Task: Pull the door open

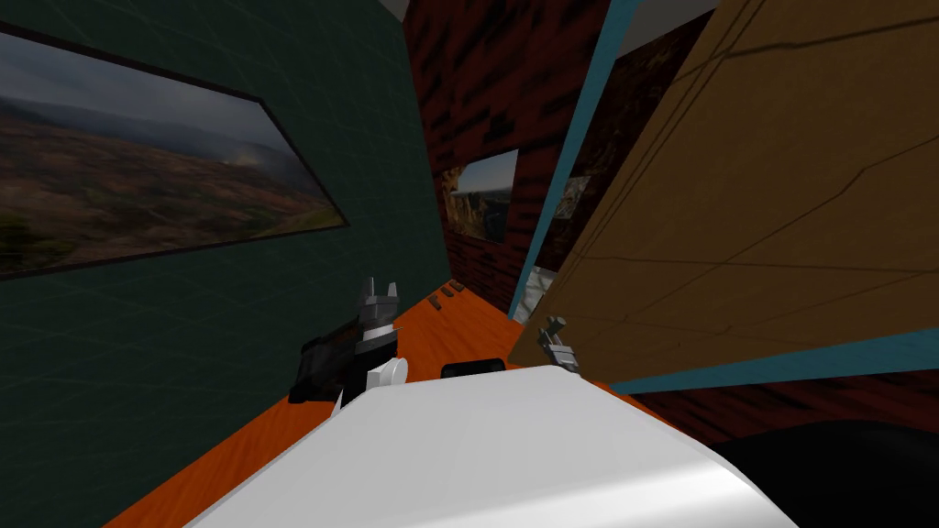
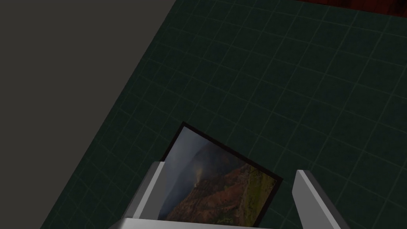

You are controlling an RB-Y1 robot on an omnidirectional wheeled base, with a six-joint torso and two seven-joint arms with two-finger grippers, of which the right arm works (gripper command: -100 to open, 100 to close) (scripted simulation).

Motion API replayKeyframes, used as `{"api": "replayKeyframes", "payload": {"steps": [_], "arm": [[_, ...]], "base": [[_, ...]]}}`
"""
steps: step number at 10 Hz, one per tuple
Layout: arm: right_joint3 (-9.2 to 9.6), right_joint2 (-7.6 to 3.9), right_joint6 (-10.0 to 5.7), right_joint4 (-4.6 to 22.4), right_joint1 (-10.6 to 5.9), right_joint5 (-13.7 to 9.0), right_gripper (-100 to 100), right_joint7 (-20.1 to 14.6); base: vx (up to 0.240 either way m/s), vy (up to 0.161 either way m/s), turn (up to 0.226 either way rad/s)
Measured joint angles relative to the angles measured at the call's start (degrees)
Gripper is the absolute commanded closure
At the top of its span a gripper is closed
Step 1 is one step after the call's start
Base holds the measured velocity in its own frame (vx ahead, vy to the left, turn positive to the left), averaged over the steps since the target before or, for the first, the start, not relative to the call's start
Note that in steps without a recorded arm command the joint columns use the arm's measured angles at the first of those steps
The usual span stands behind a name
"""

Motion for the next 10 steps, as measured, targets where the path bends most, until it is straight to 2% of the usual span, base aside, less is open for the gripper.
{"api": "replayKeyframes", "payload": {"steps": [2, 4, 7, 10], "arm": [[0.85, -0.78, -1.31, 0.9, -0.34, 0.6, 100, -1.2], [2.0, -1.88, -2.43, 1.2, 0.15, 1.2, 100, -2.3], [3.54, -2.74, -3.89, 2.0, 0.49, 2.1, 100, -3.5], [4.14, -3.22, -4.69, 2.9, 0.14, 2.5, 100, -4.4]], "base": [[-0.234, -0.017, 0.137], [-0.241, -0.006, 0.107], [-0.178, -0.03, 0.062], [-0.197, -0.016, 0.141]]}}
